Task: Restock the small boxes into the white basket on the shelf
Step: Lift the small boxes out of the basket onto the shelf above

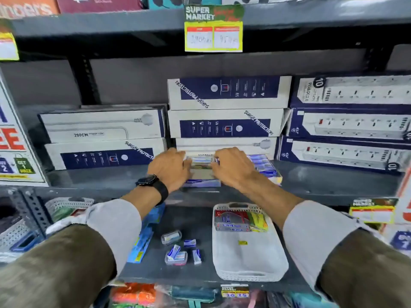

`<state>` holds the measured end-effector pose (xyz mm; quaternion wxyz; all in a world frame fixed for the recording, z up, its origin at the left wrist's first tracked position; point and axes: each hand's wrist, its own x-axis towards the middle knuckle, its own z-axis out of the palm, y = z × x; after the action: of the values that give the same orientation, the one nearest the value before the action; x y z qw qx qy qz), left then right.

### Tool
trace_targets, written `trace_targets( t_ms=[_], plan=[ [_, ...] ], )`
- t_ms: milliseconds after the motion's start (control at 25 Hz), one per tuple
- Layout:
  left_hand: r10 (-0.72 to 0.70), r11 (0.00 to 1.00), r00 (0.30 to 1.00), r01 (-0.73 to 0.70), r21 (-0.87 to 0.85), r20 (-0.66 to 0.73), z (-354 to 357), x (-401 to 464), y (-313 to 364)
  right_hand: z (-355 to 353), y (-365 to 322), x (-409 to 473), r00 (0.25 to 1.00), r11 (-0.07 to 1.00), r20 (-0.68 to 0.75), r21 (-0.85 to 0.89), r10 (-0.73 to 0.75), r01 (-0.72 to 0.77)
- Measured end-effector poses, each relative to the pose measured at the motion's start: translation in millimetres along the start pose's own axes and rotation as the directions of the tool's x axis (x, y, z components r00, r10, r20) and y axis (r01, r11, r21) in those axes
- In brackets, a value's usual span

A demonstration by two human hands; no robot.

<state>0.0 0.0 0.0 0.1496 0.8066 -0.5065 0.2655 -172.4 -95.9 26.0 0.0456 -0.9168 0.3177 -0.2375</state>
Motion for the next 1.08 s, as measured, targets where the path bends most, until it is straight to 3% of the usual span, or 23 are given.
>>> trace_targets(
  t_ms=[120,160,240,440,680,840,1000,1080],
  plan=[
    [-0.221,0.943,0.929,0.281,-0.178,0.298,8,21,-5,10,6,23,0.980,0.980,0.090,0.070,0.179,-0.186],
    [-0.247,0.896,0.875,0.370,-0.245,0.416,9,26,-6,13,7,29,0.957,0.963,0.172,0.096,0.234,-0.253],
    [-0.220,0.804,0.828,0.453,-0.386,0.515,10,27,-6,13,6,33,0.923,0.929,0.271,0.173,0.274,-0.326],
    [-0.155,0.770,0.884,0.388,-0.506,0.441,-24,-20,-5,-1,12,-8,0.945,0.875,0.183,0.362,0.270,-0.320],
    [-0.063,0.612,0.793,0.511,-0.604,0.606,-57,-132,12,-5,15,-136,0.893,0.655,0.386,0.617,0.232,-0.437],
    [-0.031,0.619,0.692,0.580,-0.530,0.721,-32,-180,31,29,31,-189,0.805,0.645,0.529,0.521,0.270,-0.559],
    [-0.019,0.638,0.509,0.669,-0.382,0.860,39,-187,60,77,70,-189,0.659,0.635,0.657,0.342,0.366,-0.693],
    [-0.027,0.682,0.508,0.639,-0.355,0.861,77,-172,73,103,93,-172,0.648,0.639,0.631,0.297,0.426,-0.710]
  ],
)
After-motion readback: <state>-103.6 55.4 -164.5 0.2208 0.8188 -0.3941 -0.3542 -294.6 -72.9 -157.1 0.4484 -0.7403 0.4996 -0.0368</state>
